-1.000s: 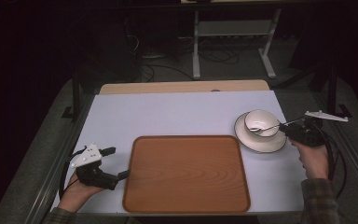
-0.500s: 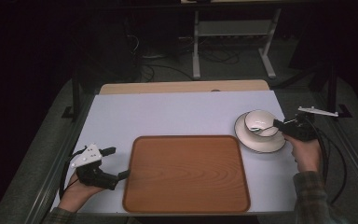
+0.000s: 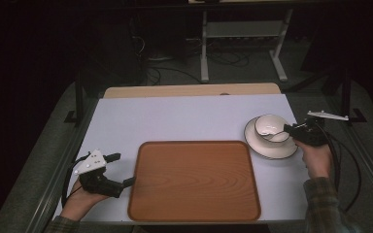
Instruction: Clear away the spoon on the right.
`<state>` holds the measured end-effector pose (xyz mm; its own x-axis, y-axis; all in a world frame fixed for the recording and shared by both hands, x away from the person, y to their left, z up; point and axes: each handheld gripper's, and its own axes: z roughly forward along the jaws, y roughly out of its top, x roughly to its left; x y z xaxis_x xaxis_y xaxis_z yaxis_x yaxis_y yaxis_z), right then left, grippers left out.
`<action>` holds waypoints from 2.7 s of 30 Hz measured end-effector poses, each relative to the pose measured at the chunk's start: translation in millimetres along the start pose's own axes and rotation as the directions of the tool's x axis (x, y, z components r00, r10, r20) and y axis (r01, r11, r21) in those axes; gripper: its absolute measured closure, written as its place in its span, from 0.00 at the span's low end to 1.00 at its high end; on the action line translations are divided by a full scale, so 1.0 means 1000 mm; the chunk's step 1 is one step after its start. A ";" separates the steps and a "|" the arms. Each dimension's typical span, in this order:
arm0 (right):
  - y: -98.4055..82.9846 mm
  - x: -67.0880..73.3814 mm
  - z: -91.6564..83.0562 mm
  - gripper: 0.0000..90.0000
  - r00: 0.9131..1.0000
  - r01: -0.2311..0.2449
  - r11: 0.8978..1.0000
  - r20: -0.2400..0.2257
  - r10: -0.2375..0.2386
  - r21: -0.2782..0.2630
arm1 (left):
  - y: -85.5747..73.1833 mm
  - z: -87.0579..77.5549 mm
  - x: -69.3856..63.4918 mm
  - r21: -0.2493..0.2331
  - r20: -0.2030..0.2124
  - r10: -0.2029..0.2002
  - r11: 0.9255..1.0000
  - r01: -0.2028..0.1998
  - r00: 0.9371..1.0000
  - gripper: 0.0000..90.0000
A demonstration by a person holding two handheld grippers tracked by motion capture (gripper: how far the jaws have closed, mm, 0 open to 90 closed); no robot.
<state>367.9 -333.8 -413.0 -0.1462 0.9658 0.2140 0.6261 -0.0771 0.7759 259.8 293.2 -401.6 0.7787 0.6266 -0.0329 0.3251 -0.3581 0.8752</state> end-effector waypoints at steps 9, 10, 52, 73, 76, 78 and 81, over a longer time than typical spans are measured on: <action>0.003 0.001 -0.005 0.73 1.000 0.011 0.999 0.005 -0.011 -0.031 | 0.000 0.000 0.000 0.000 -0.001 0.001 1.000 -0.001 1.000 0.00; 0.004 0.003 -0.006 0.74 1.000 0.016 0.999 0.007 -0.016 -0.034 | 0.000 0.000 0.000 0.000 -0.001 0.002 1.000 -0.002 1.000 0.00; 0.038 0.024 -0.042 0.98 0.984 0.165 0.979 -0.046 -0.171 -0.118 | 0.000 -0.003 0.001 -0.009 -0.006 -0.007 1.000 0.007 1.000 0.00; 0.057 0.061 -0.090 0.98 0.947 0.259 0.952 -0.151 -0.283 -0.163 | 0.000 -0.005 0.001 -0.015 -0.008 -0.006 1.000 0.006 1.000 0.00; 0.055 0.065 -0.093 0.98 0.937 0.279 0.948 -0.170 -0.304 -0.153 | 0.000 -0.005 0.001 -0.016 -0.009 -0.006 1.000 0.005 1.000 0.00; 0.052 0.069 -0.093 0.98 0.929 0.296 0.944 -0.186 -0.320 -0.142 | 0.000 -0.005 0.001 -0.016 -0.009 -0.007 1.000 0.006 1.000 0.00; 0.049 0.074 -0.093 0.98 0.921 0.315 0.941 -0.198 -0.334 -0.125 | 0.001 -0.005 0.001 -0.016 -0.009 -0.007 1.000 0.007 1.000 0.00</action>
<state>316.2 -289.3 -304.3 -0.4960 0.8665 0.0555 0.4477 0.2004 0.8714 257.8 297.2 -398.6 0.7715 0.6353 -0.0351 0.3219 -0.3422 0.8828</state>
